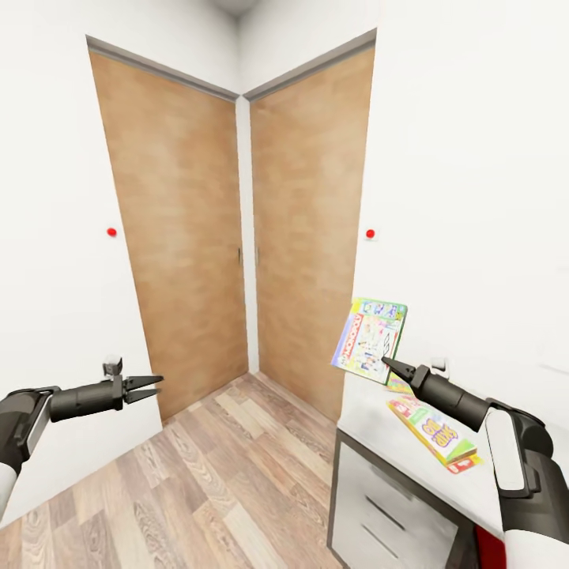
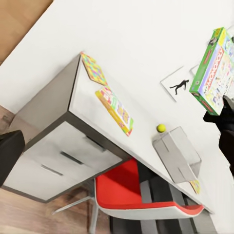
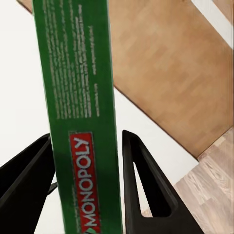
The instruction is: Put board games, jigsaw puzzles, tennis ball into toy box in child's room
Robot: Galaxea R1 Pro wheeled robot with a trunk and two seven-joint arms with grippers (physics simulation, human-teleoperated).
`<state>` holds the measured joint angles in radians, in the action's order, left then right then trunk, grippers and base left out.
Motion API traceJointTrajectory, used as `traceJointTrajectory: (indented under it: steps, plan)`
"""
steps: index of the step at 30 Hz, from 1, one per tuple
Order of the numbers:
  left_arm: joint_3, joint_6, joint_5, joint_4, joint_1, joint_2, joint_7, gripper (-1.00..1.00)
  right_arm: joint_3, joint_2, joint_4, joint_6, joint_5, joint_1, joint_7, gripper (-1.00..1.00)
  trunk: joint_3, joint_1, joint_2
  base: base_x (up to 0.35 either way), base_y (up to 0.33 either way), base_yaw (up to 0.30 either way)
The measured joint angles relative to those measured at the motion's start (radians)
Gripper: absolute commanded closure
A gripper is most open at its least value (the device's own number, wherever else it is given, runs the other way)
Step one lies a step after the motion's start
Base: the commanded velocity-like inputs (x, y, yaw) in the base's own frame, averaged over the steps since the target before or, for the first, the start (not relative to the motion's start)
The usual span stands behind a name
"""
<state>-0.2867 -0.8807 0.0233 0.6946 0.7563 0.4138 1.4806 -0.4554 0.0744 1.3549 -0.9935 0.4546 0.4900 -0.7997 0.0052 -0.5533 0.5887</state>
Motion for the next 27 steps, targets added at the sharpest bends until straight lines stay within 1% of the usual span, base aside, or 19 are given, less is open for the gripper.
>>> traceJointTrajectory:
  steps: [7, 15, 27]
  plan:
    - [0.000, 0.001, 0.001, 0.000, 0.000, 0.000, 0.024, -1.00, -0.005, 0.002, -0.030, 0.004, -0.002, 0.000, -0.001, 1.00, 0.022, 0.027, -0.049, 0.000, 0.000, -0.280]
    - [-0.001, 0.002, 0.001, 0.000, 0.000, 0.001, 0.028, -1.00, -0.013, 0.001, -0.039, 0.006, -0.002, 0.000, -0.001, 1.00, 0.047, 0.058, -0.105, 0.000, 0.000, -0.280]
    - [0.000, 0.005, 0.002, 0.000, -0.001, 0.001, 0.028, -1.00, -0.015, 0.003, -0.042, 0.008, -0.002, 0.000, -0.001, 1.00, 0.085, 0.104, -0.189, 0.000, 0.000, -0.280]
